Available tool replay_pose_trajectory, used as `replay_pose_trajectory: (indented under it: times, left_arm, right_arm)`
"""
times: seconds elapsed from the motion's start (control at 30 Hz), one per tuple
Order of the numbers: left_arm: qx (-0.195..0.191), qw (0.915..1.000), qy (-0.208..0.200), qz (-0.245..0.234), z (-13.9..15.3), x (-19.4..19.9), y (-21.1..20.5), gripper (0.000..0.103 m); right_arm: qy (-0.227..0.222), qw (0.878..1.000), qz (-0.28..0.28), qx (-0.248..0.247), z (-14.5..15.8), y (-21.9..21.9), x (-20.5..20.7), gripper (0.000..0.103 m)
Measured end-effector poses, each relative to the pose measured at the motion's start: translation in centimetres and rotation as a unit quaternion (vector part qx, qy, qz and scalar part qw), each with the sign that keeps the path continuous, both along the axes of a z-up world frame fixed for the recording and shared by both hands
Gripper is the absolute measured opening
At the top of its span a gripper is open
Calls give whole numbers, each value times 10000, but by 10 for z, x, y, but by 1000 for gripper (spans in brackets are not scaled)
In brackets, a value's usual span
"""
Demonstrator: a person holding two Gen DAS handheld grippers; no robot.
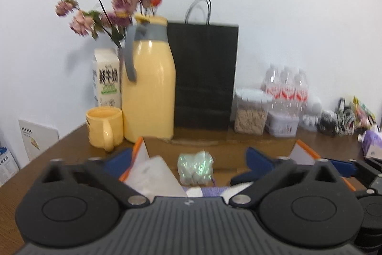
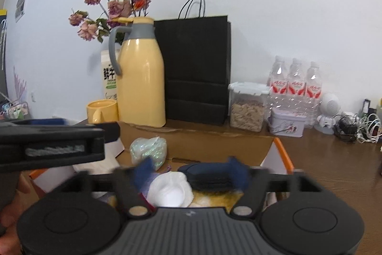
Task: Organize objects
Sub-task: 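Drop the beige box into the box with the left tool while the right tool drops the cap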
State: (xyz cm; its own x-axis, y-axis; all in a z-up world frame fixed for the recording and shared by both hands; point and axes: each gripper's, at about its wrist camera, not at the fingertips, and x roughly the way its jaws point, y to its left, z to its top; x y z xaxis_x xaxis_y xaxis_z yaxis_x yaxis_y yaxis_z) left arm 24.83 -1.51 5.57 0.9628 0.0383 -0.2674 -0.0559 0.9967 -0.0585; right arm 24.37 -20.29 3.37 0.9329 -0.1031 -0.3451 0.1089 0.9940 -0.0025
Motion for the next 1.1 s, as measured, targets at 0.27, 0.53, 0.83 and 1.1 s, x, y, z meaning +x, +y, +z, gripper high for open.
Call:
replay_pose_trajectory:
  times: [0.27, 0.53, 0.83, 1.1]
  left_arm:
    - [-18, 10000, -11, 26, 3, -2, 1, 103]
    - [-3, 10000, -15, 11, 3, -4, 0, 103]
    - [29, 9999, -102, -39, 10, -12, -1, 103]
    - [177, 9998, -103, -32, 16, -28, -1, 103]
  right_arm:
    - [-142, 9998, -120, -44, 3, -1, -5, 103]
    - [-189, 9997, -134, -72, 5, 0, -10, 103]
    - [-235, 9994, -189, -190, 12, 2, -23, 103]
    - [-307, 9991, -209, -218, 25, -2, -43, 103]
